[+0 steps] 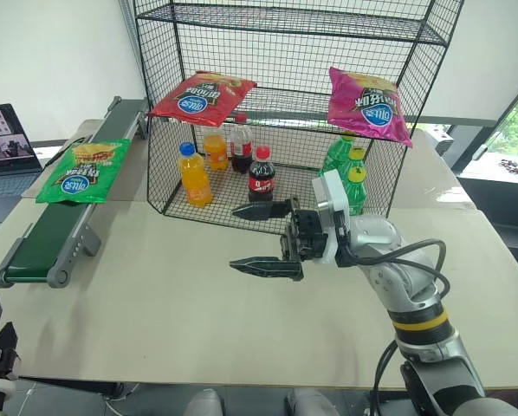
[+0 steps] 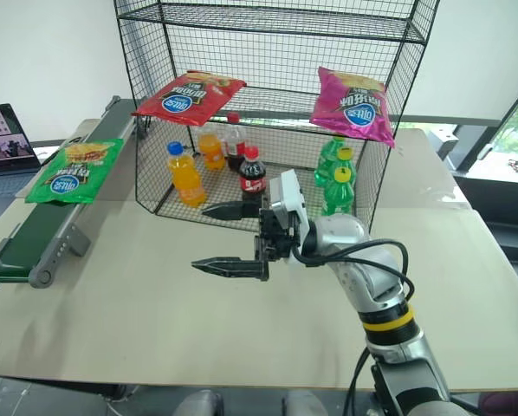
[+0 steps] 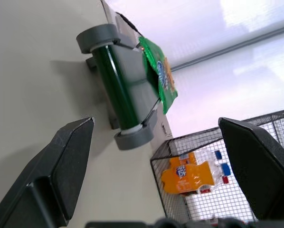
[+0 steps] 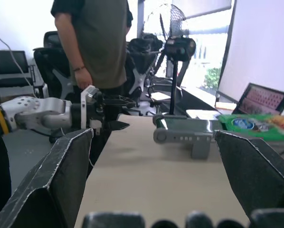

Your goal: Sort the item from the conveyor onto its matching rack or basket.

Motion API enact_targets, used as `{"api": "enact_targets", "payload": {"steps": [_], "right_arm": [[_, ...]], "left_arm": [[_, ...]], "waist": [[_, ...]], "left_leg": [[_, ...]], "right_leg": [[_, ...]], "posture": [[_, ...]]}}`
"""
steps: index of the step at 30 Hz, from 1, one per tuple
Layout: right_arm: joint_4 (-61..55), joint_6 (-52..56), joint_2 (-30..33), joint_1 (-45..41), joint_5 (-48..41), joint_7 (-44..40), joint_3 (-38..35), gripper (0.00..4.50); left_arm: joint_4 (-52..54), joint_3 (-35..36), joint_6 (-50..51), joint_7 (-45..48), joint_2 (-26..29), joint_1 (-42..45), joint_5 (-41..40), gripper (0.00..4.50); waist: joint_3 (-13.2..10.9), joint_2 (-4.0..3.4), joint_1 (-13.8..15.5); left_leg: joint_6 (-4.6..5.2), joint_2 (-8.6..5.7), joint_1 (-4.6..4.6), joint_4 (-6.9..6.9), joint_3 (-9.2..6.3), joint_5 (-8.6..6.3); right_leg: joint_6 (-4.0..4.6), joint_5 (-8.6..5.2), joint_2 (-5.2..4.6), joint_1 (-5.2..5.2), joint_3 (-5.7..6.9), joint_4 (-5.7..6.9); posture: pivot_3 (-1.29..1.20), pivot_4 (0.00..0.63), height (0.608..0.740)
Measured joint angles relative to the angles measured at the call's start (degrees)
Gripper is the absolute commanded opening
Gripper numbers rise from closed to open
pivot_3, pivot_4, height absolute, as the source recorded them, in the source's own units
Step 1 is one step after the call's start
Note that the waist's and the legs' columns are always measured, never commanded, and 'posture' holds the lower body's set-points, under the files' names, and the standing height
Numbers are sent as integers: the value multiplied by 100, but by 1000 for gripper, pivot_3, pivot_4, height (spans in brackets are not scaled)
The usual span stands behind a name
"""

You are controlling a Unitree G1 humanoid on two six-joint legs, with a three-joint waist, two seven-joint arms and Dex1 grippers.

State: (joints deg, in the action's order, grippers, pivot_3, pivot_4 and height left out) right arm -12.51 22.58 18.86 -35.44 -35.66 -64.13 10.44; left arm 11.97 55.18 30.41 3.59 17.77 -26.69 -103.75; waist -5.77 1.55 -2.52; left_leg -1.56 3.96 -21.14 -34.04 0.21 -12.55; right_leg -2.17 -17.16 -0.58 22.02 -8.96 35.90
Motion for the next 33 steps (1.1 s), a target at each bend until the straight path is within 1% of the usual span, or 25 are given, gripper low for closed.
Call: {"api": "enact_targets", "payload": {"steps": [7,12,16,20,33], "right_arm": [[184,-313,-104,-75,196,-89,28,4500],[184,-357,-92,-68,288,-58,22,4500],[174,-357,-91,-67,288,0,12,4500],[139,-356,-87,-53,288,57,12,4500],[62,-327,-83,-24,273,137,11,4500]], "left_arm": [[-637,-1,122,23,549,474,-205,4466],[-876,-25,242,-13,585,639,-195,4466],[-989,-29,316,-24,782,802,-109,4466],[-1044,-30,368,-22,785,851,10,4466],[-1105,-16,502,-13,780,844,52,4466]], "waist": [[-3,-7,3],[-4,-9,-3],[-5,-11,10],[-6,-11,3],[-8,-14,3]], "left_leg": [[-2,0,-2,5,-10,1],[-3,1,-2,10,-12,1],[-8,0,-2,10,-16,4],[-10,0,-3,12,-16,5],[-11,0,-3,14,-17,4]], "right_leg": [[3,0,0,0,12,4],[4,0,-1,2,14,6],[5,0,-2,1,18,7],[5,0,-3,2,19,7],[6,0,-3,4,19,6]], "posture": [[0,150,738],[0,150,738],[0,150,738],[0,150,738],[0,150,738]]}}
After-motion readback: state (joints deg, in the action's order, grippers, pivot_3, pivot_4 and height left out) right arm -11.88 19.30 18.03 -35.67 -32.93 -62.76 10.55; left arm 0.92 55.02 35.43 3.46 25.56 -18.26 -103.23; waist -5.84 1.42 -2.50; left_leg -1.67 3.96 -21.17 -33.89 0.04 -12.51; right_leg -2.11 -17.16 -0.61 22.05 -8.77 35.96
